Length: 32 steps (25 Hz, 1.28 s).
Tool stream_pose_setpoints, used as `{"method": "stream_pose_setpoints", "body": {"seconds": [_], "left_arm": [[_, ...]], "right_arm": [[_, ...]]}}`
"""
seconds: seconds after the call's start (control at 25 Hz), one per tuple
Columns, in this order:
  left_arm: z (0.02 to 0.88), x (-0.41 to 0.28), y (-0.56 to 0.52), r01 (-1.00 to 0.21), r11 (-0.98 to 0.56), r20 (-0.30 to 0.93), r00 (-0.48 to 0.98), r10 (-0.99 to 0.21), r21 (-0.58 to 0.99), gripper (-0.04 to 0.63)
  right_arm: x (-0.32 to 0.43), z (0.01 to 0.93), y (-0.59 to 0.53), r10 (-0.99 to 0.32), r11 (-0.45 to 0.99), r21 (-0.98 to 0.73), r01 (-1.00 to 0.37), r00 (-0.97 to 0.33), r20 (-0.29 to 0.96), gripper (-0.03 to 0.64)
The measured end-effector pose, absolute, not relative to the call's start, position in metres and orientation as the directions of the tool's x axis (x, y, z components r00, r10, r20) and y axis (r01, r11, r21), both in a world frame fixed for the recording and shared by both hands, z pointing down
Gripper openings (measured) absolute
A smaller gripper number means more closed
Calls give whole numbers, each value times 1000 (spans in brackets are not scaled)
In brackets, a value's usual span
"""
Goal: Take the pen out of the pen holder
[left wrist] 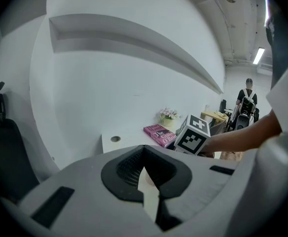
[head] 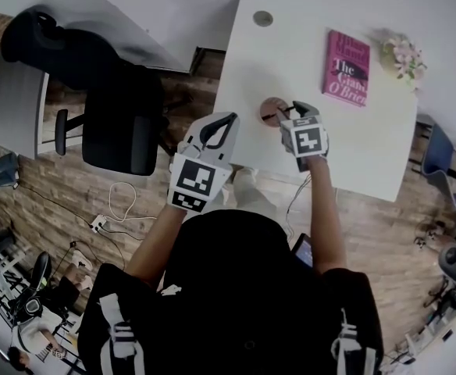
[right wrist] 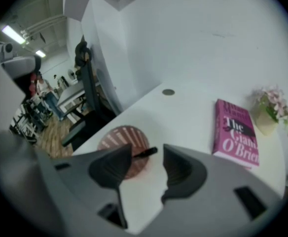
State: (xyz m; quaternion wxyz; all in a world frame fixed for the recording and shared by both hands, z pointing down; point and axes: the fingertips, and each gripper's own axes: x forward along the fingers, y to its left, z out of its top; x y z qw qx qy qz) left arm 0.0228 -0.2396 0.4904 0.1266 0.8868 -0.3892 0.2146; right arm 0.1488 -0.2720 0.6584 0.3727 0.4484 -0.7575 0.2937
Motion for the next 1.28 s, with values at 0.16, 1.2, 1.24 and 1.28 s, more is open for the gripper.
{"method": "stream_pose_setpoints", "body": {"seconds": [0.16,1.2,1.24,1.28], "left_arm": [[494,21,-238,-752,-657,486,596,-639,58,15],[479,15,-236,-752,-656,443,610,-657,63,15],[478,14,-236,-751,-658,440,612,-657,62,15],[476,13,-236,-750,-658,437,614,-658,62,15]], "right_arm": [[148,665,-271,-451,422,-118,-899,-321,833,210],[149,646,-268,-514,388,-29,-921,-243,823,80],[148,645,-267,-516,387,-28,-921,-242,822,80],[147,643,-267,-517,387,-26,-922,-241,821,80]]}}
